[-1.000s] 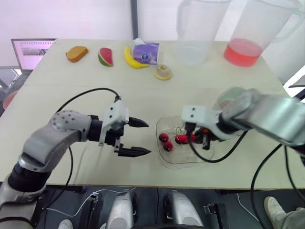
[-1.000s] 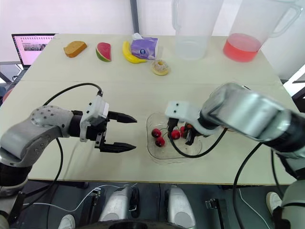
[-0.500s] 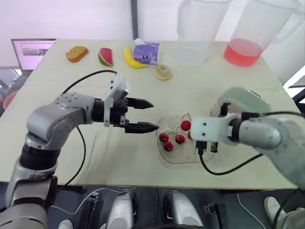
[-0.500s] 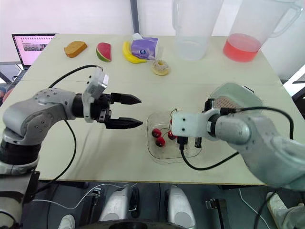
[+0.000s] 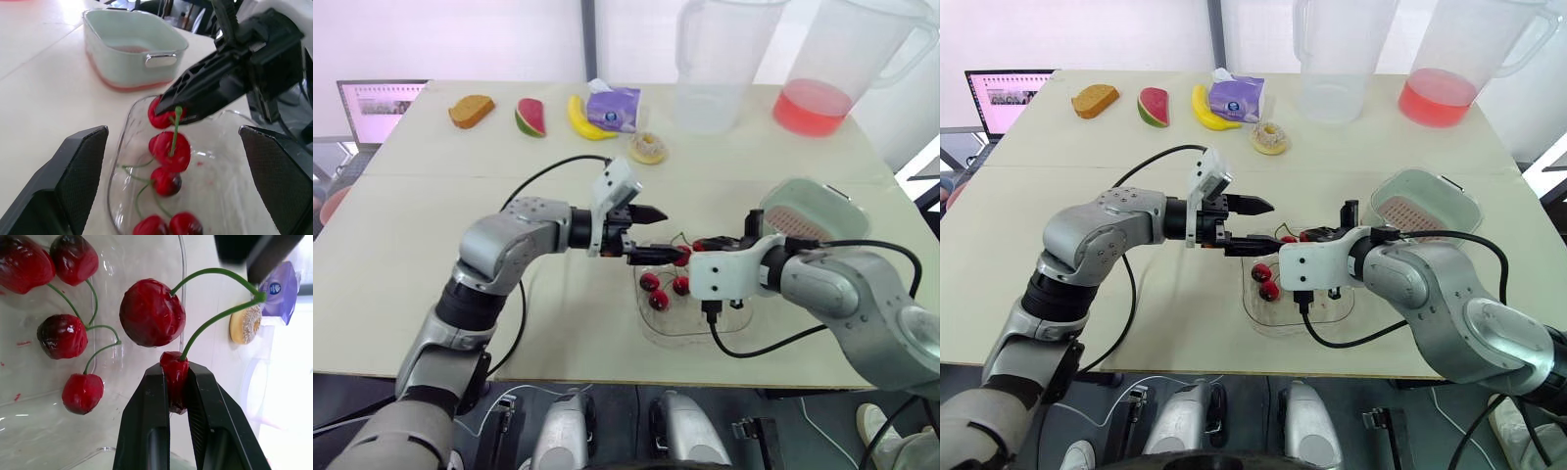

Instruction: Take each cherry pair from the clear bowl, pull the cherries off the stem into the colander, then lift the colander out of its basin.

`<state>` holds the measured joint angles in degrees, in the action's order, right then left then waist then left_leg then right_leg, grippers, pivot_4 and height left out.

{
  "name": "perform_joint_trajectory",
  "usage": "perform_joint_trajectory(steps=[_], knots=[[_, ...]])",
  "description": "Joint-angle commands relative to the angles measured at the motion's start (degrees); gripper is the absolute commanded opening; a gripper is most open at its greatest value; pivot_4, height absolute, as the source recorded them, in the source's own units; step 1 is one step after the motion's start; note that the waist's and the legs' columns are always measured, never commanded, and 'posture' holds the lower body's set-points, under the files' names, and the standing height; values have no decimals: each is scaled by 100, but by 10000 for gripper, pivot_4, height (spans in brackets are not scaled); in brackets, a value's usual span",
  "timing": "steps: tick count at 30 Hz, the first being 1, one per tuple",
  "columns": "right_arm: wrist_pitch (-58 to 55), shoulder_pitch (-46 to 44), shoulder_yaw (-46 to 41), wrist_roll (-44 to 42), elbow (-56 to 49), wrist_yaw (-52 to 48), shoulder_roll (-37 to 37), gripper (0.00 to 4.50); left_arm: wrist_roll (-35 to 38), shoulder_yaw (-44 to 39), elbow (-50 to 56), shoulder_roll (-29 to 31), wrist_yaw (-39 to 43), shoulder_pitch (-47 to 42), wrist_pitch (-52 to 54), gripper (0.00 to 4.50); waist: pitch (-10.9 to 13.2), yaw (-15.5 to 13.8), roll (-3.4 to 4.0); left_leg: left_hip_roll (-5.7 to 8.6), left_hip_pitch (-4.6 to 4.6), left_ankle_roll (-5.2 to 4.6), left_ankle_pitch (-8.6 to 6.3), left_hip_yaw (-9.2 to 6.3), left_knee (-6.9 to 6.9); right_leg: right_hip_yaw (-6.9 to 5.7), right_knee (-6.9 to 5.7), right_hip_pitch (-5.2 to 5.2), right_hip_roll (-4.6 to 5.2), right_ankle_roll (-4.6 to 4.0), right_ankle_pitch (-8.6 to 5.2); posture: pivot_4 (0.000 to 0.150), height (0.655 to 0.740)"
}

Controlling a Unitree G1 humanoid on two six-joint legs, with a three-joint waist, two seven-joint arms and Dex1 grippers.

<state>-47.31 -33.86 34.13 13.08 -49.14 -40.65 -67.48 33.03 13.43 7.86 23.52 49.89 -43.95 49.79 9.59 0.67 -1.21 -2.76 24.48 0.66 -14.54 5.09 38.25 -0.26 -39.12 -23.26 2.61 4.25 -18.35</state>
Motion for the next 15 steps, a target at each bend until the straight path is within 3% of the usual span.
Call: perform_joint_trajectory(steps=[1, 3, 6, 13, 15], knots=[[51, 57, -260, 301, -75, -201, 101, 526, -178, 32, 96, -141, -117, -63, -230, 45000, 0, 0, 0, 0, 0, 0, 0, 0, 0, 0, 0, 0, 0, 0, 0, 1500, 7400], [61, 104, -307, 403, -70, -300, 170, 526, -236, 44, 71, -192, -106, -37, -283, 45000, 0, 1, 0, 0, 0, 0, 0, 0, 0, 0, -1, 0, 0, 0, 0, 1500, 7400], [73, 159, -378, 514, -72, -420, 246, 526, -265, 43, -4, -256, -83, -24, -326, 38480, 0, 0, 0, 0, 0, 0, 0, -1, 0, 0, -1, 1, 2, 0, 0, 1500, 7400], [92, 228, -498, 742, -66, -680, 421, 526, -393, 176, -52, -352, -27, 101, -432, 2617, 0, -2, 0, 1, 0, 0, 0, 0, 1, 0, -2, 1, 0, 0, 0, 1500, 7400], [89, 241, -526, 800, -61, -743, 490, 526, -397, 166, -59, -408, -31, 116, -415, 1242, 0, -2, 0, 1, -1, 0, 0, 0, 1, 0, -2, 1, 0, 0, 0, 1500, 7400]])
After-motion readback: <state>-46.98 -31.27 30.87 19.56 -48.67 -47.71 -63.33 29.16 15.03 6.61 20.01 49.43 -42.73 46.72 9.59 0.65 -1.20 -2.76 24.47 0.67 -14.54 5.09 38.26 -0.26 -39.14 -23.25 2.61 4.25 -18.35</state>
